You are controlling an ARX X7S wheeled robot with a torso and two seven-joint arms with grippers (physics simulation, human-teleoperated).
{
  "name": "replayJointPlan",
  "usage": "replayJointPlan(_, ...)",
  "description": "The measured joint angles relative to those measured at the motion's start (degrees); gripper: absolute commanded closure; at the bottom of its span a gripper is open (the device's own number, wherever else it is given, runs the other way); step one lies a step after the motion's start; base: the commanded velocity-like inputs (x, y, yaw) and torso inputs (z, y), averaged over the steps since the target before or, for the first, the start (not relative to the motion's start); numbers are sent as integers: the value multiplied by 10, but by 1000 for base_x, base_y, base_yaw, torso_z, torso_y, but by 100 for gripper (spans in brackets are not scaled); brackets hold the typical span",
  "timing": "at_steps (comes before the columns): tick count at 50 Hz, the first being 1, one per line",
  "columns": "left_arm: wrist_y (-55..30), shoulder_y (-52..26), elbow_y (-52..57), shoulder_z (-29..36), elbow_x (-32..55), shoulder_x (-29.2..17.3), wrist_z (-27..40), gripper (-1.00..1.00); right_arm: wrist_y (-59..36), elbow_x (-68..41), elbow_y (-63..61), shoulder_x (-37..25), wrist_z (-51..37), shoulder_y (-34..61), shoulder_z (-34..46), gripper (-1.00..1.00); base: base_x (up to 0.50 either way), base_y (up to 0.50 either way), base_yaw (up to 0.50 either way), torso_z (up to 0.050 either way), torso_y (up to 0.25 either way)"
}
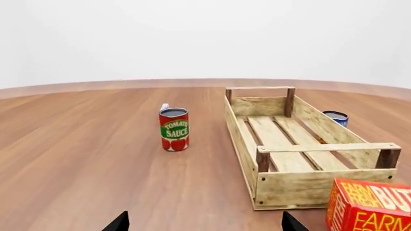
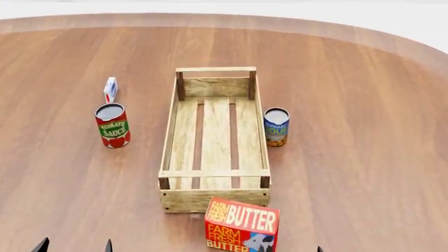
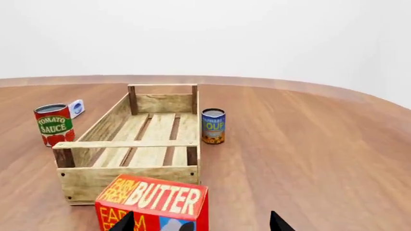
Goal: Pick up the butter and put it in the tray.
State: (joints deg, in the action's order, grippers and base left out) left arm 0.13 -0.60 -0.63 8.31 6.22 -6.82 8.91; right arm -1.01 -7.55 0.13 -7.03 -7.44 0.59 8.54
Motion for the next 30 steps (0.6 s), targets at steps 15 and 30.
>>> replayJointPlan(15,1,-2,-4,7,7,-6,8,-100,1,-4,1,-6,-7,0,9,-100,500,0,0,0,0)
replayJointPlan(30,1,-3,-5,13,13,-11,15,-100,0,-10,0,-12,-13,1,16,-100,500,0,0,0,1)
